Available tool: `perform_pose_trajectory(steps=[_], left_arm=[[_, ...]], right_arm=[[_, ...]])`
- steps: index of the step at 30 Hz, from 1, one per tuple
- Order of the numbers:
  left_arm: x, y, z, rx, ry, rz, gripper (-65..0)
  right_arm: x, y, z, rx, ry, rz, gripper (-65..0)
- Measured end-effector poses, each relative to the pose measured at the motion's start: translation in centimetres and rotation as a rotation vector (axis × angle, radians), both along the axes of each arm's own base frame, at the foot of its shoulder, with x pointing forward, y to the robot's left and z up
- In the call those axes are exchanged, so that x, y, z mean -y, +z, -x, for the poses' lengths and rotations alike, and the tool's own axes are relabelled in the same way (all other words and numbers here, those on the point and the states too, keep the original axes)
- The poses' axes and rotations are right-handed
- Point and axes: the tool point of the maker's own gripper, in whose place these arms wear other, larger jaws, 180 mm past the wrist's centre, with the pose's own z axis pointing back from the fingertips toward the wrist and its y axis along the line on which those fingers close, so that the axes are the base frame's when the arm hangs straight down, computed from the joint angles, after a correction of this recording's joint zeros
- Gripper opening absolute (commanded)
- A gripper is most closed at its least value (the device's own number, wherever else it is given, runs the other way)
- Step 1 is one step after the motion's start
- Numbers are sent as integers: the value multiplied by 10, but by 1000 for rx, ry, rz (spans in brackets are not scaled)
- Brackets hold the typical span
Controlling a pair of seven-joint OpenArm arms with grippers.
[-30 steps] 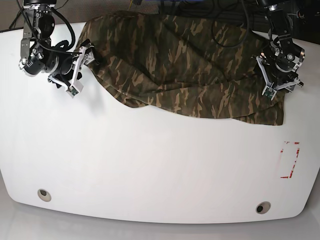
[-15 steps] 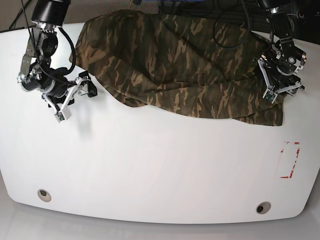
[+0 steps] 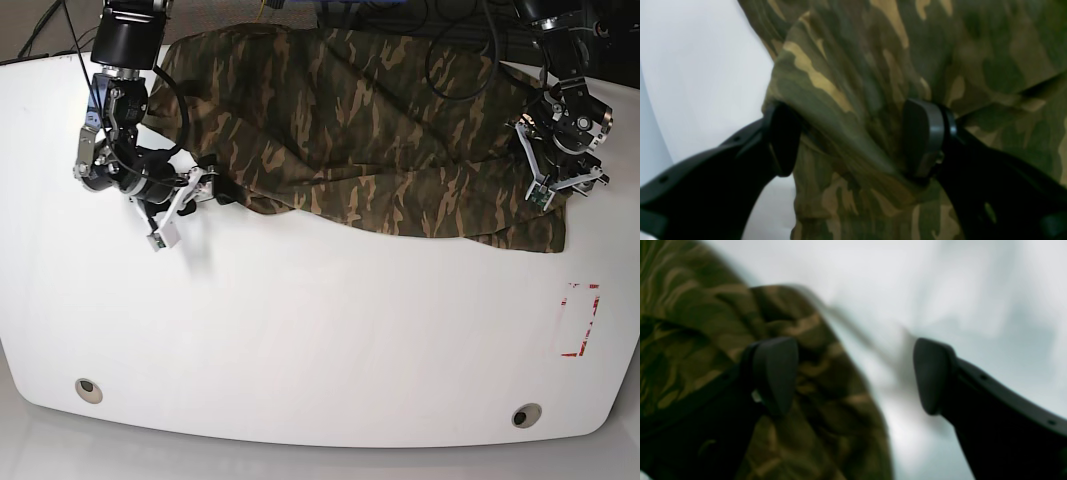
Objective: Layout the t-shirt on the table in an organized manner, then fold the t-shirt properly
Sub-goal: 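Release the hem and regrasp the folded edge with both grippers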
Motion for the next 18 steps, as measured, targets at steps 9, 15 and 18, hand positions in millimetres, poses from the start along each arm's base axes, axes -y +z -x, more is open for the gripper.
perform_pose_trajectory(steps=[9,15,18], left_arm=[[-3,1,0,-1,-2,-9,-223],[-4,2,0,-2,-5,-14,-223],[-1,1,-1,-5,-15,-12,-223]], right_arm=[[-23,-12,15,-18,50,-28,-144],[-32,-14,19,-17,65,-45,-145],[-33,-15,21,-17,63,-52,-166]])
